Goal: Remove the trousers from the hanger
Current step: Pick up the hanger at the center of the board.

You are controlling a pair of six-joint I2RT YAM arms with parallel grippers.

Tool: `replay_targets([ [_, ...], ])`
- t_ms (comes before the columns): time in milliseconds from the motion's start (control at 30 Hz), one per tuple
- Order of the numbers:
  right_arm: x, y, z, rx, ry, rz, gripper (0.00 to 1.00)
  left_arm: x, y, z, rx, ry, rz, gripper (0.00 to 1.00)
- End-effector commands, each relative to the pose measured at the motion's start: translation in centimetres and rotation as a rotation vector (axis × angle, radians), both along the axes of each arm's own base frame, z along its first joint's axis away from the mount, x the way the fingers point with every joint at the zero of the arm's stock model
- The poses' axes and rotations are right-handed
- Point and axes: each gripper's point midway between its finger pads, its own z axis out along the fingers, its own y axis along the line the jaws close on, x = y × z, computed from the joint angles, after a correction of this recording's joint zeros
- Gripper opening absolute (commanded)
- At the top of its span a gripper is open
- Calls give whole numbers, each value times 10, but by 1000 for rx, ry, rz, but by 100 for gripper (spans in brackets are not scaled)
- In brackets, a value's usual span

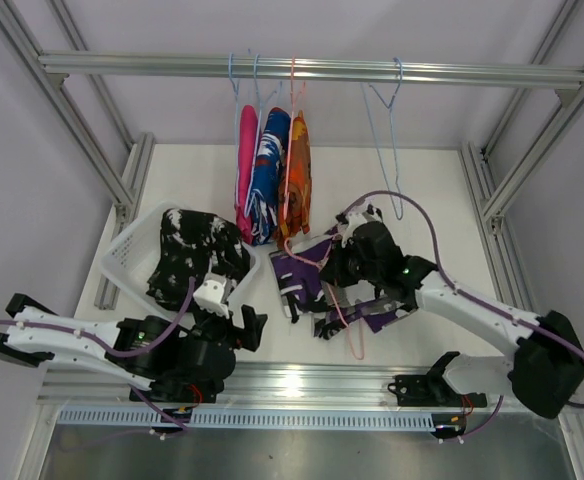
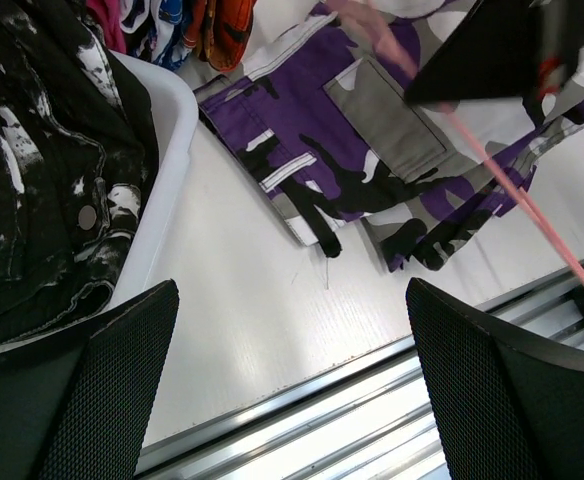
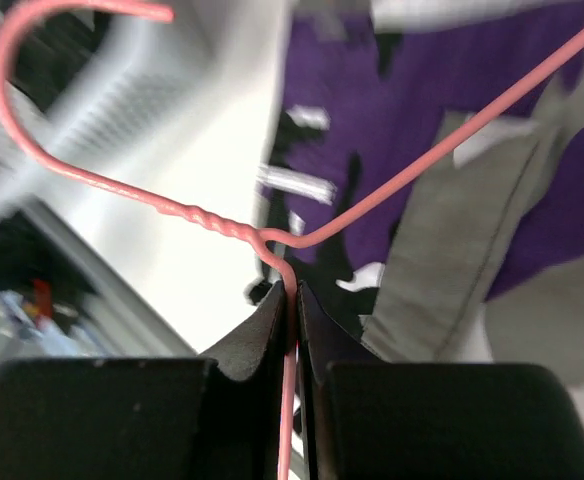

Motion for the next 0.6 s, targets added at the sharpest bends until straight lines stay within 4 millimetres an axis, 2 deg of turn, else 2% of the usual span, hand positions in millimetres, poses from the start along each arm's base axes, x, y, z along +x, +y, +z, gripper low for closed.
replay_targets([
  [0, 10, 9, 95, 151, -148, -54, 0, -3, -6, 10, -32, 6, -8, 99],
  [33, 12, 7, 109, 155, -171, -66, 0, -4, -7, 11, -35, 6, -12, 99],
  [133, 14, -3, 135, 152, -227, -97, 0, -5, -8, 12, -36, 7, -18, 99],
  [367, 13, -14, 153, 157, -265, -127, 0, -7, -10, 12, -40, 9, -30, 100],
  [467, 15, -14, 163, 167, -274, -142, 0, -11, -19, 8, -19, 2, -59, 99],
  [500, 16, -14, 176, 184, -291, -149, 0, -12, -22, 5, -1, -7, -69, 99],
  [567, 17, -14, 185, 194, -293, -157, 0, -13, -28, -3, 46, -34, -68, 99],
])
